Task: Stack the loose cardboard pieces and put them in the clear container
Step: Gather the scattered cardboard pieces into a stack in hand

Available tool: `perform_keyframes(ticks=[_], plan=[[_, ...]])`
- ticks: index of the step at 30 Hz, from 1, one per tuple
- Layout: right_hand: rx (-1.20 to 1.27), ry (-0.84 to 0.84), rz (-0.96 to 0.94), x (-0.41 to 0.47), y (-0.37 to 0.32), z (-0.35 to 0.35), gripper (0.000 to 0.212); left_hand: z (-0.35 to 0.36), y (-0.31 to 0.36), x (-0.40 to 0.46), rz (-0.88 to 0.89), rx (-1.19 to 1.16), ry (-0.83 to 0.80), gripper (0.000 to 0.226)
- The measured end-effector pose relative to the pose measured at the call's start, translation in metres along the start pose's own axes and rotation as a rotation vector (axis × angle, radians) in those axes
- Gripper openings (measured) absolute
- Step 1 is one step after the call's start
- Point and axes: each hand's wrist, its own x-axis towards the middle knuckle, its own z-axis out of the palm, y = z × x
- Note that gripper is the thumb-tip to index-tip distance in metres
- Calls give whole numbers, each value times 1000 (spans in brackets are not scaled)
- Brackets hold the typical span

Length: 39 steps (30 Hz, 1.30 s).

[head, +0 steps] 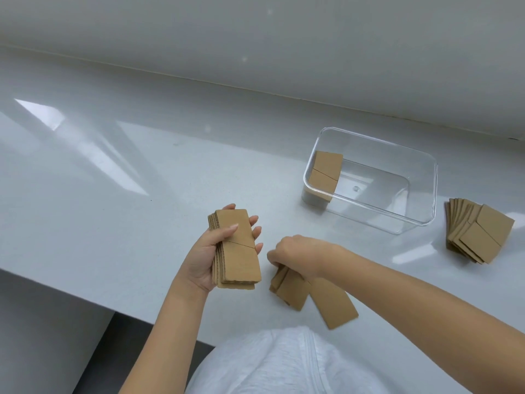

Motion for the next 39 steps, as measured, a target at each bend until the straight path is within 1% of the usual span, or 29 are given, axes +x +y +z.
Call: perform_keyframes(ticks=[2,6,8,10,11,12,13,14,17,18,20,21,23,25,28,30,32,34,36,37,39], plan=[[5,41,-24,-3,4,4,27,-2,0,-2,7,2,5,41],[-33,220,-32,-10,11,6,38,-2,3,-5,44,-31,-17,40],[-89,306,-8,-12,16,11,41,-1,4,-7,60,-57,-26,47],[-92,335,28,-15,21,17,40,0,4,-7,56,-66,-27,59],[-30,319,53,-17,22,18,36,0,4,-7,47,-61,-27,57],[85,295,80,-21,24,17,32,1,4,-6,36,-54,-19,48],[232,272,106,-26,25,15,27,2,4,-7,17,-44,4,39],[374,279,123,-33,28,10,25,4,4,-7,-3,-25,31,35],[734,407,153,-58,33,-8,30,6,6,-7,-76,34,91,41],[825,442,140,-66,34,-16,27,7,5,-7,-100,48,107,43],[933,457,72,-81,33,-34,22,14,3,-6,-168,66,105,43],[951,446,32,-86,31,-42,22,19,1,-6,-215,76,77,41],[928,420,-37,-93,23,-58,23,33,-6,-5,-313,129,-18,39],[834,393,-57,-95,14,-67,24,45,-15,-5,-372,204,-116,39],[660,348,-76,-96,2,-73,28,52,-26,-5,-443,149,-301,44],[616,358,-76,-96,-3,-74,33,54,-30,-6,-481,113,-397,46],[582,429,-77,-94,-7,-74,42,52,-33,-7,-496,99,-477,50],[545,489,-87,-91,-10,-71,53,50,-35,-9,-463,138,-515,56],[502,555,-99,-87,-11,-68,52,47,-35,-10,-384,145,-518,56],[493,636,-99,-85,-10,-65,48,44,-34,-10,-336,110,-508,56],[506,927,-76,-81,0,-56,36,35,-32,-7,-252,-21,-469,65]])
